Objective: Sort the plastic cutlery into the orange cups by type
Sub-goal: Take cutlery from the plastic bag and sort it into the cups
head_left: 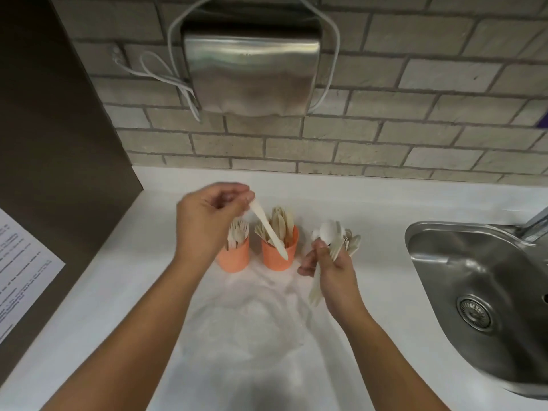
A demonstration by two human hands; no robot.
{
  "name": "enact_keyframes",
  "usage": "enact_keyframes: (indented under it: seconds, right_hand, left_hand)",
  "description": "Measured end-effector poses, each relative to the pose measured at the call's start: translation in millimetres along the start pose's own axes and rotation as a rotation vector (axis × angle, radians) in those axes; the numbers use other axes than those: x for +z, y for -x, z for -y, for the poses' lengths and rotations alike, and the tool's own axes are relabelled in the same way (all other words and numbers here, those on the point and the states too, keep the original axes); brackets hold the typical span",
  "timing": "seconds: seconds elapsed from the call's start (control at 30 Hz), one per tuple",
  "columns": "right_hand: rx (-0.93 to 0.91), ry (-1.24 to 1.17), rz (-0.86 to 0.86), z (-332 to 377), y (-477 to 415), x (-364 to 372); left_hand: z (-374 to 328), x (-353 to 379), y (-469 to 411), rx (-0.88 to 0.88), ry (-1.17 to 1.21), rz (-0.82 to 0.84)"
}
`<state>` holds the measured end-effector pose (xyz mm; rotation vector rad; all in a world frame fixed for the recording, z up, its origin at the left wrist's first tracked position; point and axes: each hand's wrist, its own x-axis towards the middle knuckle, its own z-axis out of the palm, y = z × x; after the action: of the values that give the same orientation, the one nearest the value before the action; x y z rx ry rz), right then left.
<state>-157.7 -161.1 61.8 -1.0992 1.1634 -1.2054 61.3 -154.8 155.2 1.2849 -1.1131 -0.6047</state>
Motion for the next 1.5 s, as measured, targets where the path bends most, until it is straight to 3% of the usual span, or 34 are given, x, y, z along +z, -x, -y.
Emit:
enact_keyframes:
  seconds: [0.17, 0.37, 0.5, 0.63, 0.67, 0.73, 0.8, 0.87, 0.9, 0.97, 1.17, 1.33, 1.5]
  right_hand:
    - [-0.013, -0.072, -0.053, 13.6, -13.8, -7.8]
    - [0.195, -0.241, 0.224, 32.7, -25.9, -8.0]
    - [0.375, -0.500, 0.384, 29.1, -37.8, -12.4]
    - [0.454, -0.578, 0.453, 23.4, -45.0, -12.3]
    - [0.462, -0.565, 0.460, 23.6, -46.0, -11.5]
    - [0.469, -0.528, 0.476, 24.2, -46.6, -9.5]
    - [0.479, -0.490, 0.506, 23.2, -46.9, -7.0]
    - [0.474, -0.451, 0.543, 21.6, -48.1, -3.9]
    - [0.465, -0.426, 0.557, 21.2, -48.6, -2.1]
    - [0.437, -0.384, 0.563, 20.7, -48.4, 2.3]
    - [0.273, -0.287, 0.363, 21.9, -44.4, 8.3]
    - [0.248, -0.326, 0.252, 22.1, -43.8, 3.8]
    - [0.235, -0.201, 0.214, 31.3, -37.7, -1.3]
  left_hand:
    - [-12.5, 15.8, -29.3, 0.116, -0.067, 0.010]
    - [24.7, 46.5, -40.6, 0.156, -0.190, 0.118]
    - [55.7, 56.9, -41.8, 0.145, -0.389, 0.289]
    - [73.6, 58.8, -38.2, 0.218, -0.832, 0.588]
    - [74.3, 59.0, -37.0, 0.291, -0.884, 0.586]
    - [66.6, 61.8, -33.7, 0.372, -0.782, 0.430]
    - [47.7, 65.5, -30.8, 0.192, -0.537, 0.329]
    - [33.1, 69.3, -31.9, -0.024, -0.363, 0.420]
    - [30.1, 69.5, -32.7, -0.049, -0.375, 0.475]
    - [28.1, 66.1, -32.9, -0.033, -0.421, 0.490]
    - [13.3, 48.6, -37.0, 0.008, -0.372, 0.280]
    - [-12.9, 27.1, -51.4, 0.058, -0.271, 0.135]
    - [-26.1, 7.3, -54.9, 0.096, -0.202, 0.046]
